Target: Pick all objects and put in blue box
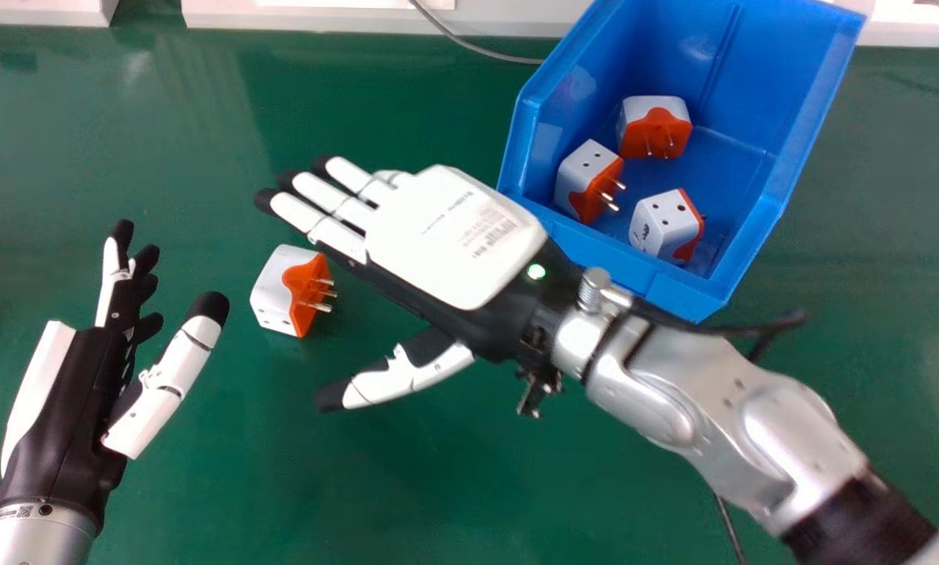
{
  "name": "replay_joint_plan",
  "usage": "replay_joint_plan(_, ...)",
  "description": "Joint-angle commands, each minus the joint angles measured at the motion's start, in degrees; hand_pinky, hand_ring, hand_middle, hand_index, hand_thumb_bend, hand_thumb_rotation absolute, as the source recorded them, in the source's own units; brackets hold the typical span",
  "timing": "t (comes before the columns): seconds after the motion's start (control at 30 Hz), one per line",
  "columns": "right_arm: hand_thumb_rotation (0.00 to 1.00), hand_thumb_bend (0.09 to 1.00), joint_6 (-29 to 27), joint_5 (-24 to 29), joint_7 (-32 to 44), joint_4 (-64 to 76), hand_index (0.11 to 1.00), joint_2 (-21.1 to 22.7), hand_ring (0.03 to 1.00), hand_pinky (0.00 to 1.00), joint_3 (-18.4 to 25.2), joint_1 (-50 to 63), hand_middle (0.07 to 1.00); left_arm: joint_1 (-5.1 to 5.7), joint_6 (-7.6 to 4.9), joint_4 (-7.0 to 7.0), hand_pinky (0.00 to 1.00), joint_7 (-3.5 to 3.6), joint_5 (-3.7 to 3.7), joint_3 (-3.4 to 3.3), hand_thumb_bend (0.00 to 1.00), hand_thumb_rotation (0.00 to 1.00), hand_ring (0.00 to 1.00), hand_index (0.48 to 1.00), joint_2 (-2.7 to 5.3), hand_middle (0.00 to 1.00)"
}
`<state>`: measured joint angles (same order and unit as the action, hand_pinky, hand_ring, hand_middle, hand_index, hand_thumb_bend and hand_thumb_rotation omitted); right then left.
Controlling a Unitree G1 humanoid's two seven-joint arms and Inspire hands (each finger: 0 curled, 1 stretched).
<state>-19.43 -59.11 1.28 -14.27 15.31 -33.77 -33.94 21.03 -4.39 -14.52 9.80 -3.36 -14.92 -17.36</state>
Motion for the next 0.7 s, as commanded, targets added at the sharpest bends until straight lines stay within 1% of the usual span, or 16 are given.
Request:
replay_joint_plan(0.0, 0.85, 0.478, -0.79, -0.51, -2.02, -2.73, 1.000, -1.53, 0.999, 0.86, -0.80, -5.18, 1.000, 0.60, -0.59, -1.75, 0.97, -0.38, 0.00, -0.20, 0.48, 0.80, 1.00, 1.000, 0.11, 1.00)
replay_joint_plan(0.13, 0.76, 0.488, -2.84, -1.73, -4.07, -10.55, 0.994, -2.83, 0.984, 0.85, -3.27, -11.65, 1.000, 1.42, -1.18, -2.61, 0.99, -0.81, -0.38, 0.10, 0.48, 0.81, 1.00, 1.000, 0.75, 1.00)
replay_joint_plan(0.23, 0.70, 0.497, -4.44, -2.85, -5.38, -15.96, 0.969, -3.79, 0.959, 0.82, -5.39, -15.83, 0.990, 1.93, -1.33, -3.31, 0.99, -1.16, -0.69, 0.29, 0.46, 0.81, 1.00, 1.000, 1.27, 1.00)
replay_joint_plan(0.27, 0.68, 0.509, -4.96, -3.37, -5.83, -17.76, 0.960, -4.12, 0.950, 0.81, -6.27, -17.17, 0.983, 2.21, -1.21, -3.77, 0.99, -1.22, -0.74, 0.42, 0.46, 0.81, 1.00, 1.000, 1.52, 1.00)
replay_joint_plan(0.4, 0.69, 0.528, -6.09, -5.87, -8.96, -25.08, 0.943, -5.98, 0.938, 0.80, -9.79, -21.87, 0.967, 3.10, -0.51, -5.37, 0.99, -1.70, -1.07, 0.90, 0.43, 0.82, 1.00, 1.000, 2.34, 1.00)
replay_joint_plan(0.47, 0.71, 0.526, -6.30, -6.70, -9.12, -27.58, 0.949, -6.85, 0.950, 0.82, -11.31, -23.78, 0.973, 3.48, -0.40, -5.99, 0.99, -1.98, -1.68, 1.18, 0.42, 0.83, 1.00, 1.000, 2.54, 1.00)
replay_joint_plan(0.5, 0.70, 0.524, -6.48, -7.10, -9.76, -28.68, 0.944, -7.20, 0.948, 0.82, -11.98, -24.54, 0.970, 3.60, -0.66, -6.11, 0.98, -2.03, -1.86, 1.30, 0.42, 0.84, 1.00, 1.000, 2.65, 1.00)
replay_joint_plan(0.53, 0.68, 0.525, -6.66, -7.47, -9.86, -29.73, 0.934, -7.55, 0.940, 0.80, -12.73, -25.49, 0.961, 3.78, -0.66, -6.45, 0.99, -2.12, -2.17, 1.46, 0.42, 0.85, 1.00, 1.000, 2.76, 1.00)
replay_joint_plan(0.57, 0.68, 0.521, -6.74, -7.97, -10.05, -30.90, 0.933, -7.99, 0.939, 0.81, -13.54, -26.54, 0.961, 3.89, -0.51, -6.72, 0.98, -2.08, -2.16, 1.54, 0.42, 0.85, 1.00, 1.000, 2.84, 1.00)
replay_joint_plan(0.6, 0.68, 0.518, -6.84, -8.34, -10.25, -32.02, 0.931, -8.38, 0.937, 0.81, -14.28, -27.49, 0.959, 4.03, -0.04, -7.14, 0.98, -2.01, -2.03, 1.62, 0.42, 0.85, 1.00, 1.000, 2.97, 1.00)
replay_joint_plan(0.67, 0.69, 0.514, -6.55, -9.98, -10.91, -34.42, 0.934, -9.29, 0.936, 0.82, -16.18, -29.64, 0.958, 4.40, 0.54, -8.16, 0.99, -2.14, -2.22, 1.90, 0.43, 0.85, 1.00, 1.000, 3.32, 1.00)
